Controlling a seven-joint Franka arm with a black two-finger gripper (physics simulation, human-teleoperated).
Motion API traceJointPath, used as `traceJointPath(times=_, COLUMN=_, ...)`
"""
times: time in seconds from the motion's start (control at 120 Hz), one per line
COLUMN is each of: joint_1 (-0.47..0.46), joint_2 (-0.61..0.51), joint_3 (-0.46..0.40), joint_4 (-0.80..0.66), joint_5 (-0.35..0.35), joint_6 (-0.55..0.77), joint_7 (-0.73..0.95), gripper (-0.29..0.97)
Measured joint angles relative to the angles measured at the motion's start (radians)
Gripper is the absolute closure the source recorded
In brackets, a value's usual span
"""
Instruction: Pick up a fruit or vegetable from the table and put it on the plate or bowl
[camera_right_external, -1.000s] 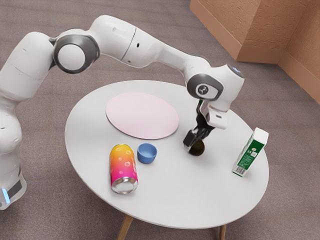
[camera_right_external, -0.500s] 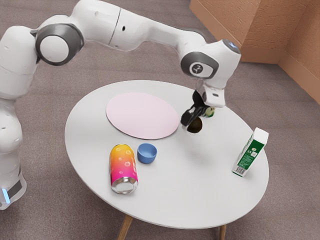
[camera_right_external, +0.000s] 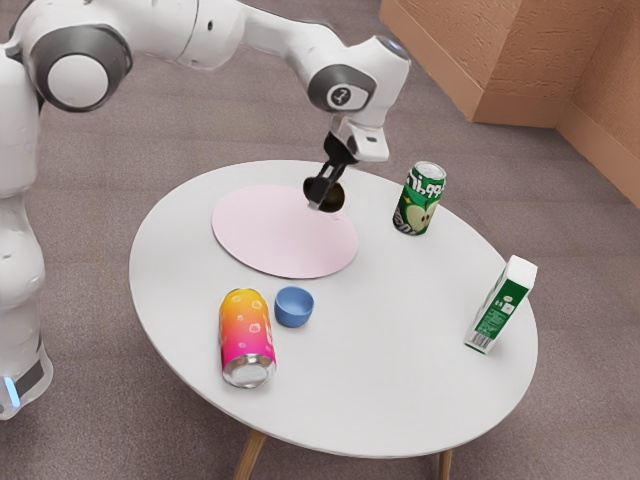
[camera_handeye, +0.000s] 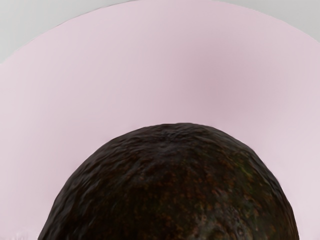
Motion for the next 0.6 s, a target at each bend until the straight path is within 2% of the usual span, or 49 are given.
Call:
traceJointPath(times=0.108, joint_1=0.016, joint_2=-0.008, joint_3=0.049, joint_4=-0.022, joint_5=-0.019, joint_6=0.022, joint_7=0.021, gripper=0.34)
traceJointPath(times=0.342, joint_1=0.003, joint_2=-0.083, joint_3=0.057, joint_4=-0.13, joint_5=-0.043, joint_6=0.068, joint_7=0.054, gripper=0.34)
traceJointPath(times=0.45, joint_1=-0.008, joint_2=-0.088, joint_3=0.058, joint_4=-0.136, joint_5=-0.056, joint_6=0.073, joint_7=0.067, gripper=0.16)
traceJointPath(times=0.6, joint_1=-0.025, joint_2=-0.089, joint_3=0.064, joint_4=-0.137, joint_5=-0.066, joint_6=0.076, joint_7=0.081, gripper=0.05)
